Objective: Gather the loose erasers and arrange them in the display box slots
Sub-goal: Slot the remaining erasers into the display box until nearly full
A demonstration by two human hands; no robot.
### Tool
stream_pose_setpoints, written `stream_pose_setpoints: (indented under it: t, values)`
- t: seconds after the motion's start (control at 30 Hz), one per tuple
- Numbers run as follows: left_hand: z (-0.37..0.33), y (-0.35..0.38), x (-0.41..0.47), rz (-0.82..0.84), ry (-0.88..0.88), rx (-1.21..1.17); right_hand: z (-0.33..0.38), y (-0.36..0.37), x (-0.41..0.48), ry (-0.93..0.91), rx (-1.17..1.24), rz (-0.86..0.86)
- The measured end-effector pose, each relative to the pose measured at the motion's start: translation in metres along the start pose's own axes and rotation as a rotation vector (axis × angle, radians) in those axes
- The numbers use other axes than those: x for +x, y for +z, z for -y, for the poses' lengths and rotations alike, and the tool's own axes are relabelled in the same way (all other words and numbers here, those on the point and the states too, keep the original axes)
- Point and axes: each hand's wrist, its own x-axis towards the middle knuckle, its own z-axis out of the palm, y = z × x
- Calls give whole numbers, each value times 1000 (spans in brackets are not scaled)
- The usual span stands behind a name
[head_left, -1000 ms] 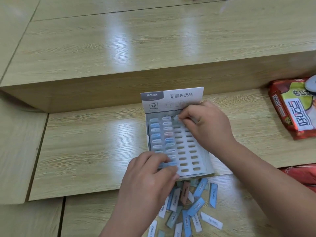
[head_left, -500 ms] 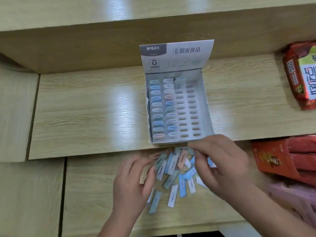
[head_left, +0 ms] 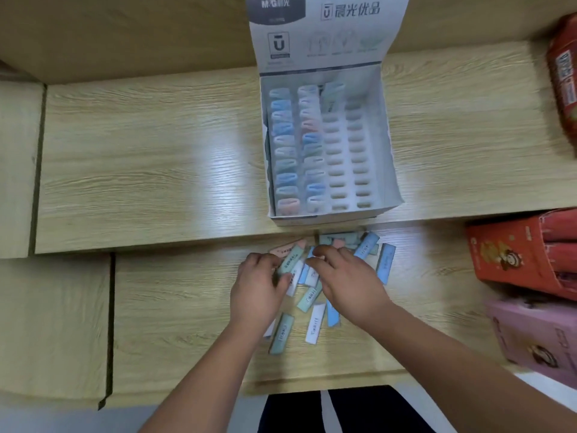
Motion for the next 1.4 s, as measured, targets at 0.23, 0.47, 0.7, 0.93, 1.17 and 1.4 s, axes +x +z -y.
stream_pose_setpoints:
  t: [0.23, 0.47, 0.7, 0.93, 1.17, 1.4]
  values:
    - [-6, 4, 3, -30, -76, -7, -8, -5, 17, -41, -105, 17]
    - [-17, -22, -6, -44, -58, -272, -10, -40, 11, 10, 108, 142]
    - [-60, -96, -36, -126, 244, -374, 0, -122, -18, 222, 701, -27]
    - [-114, -166, -44, -318, 490, -470, 0, -208, -13, 115, 799, -257]
    - [-156, -180, 5, -385, 507, -456, -20, -237, 54, 245, 753, -618]
    - [-165, -170, 26, -405, 389, -482, -32, -216, 110, 204, 552, -523]
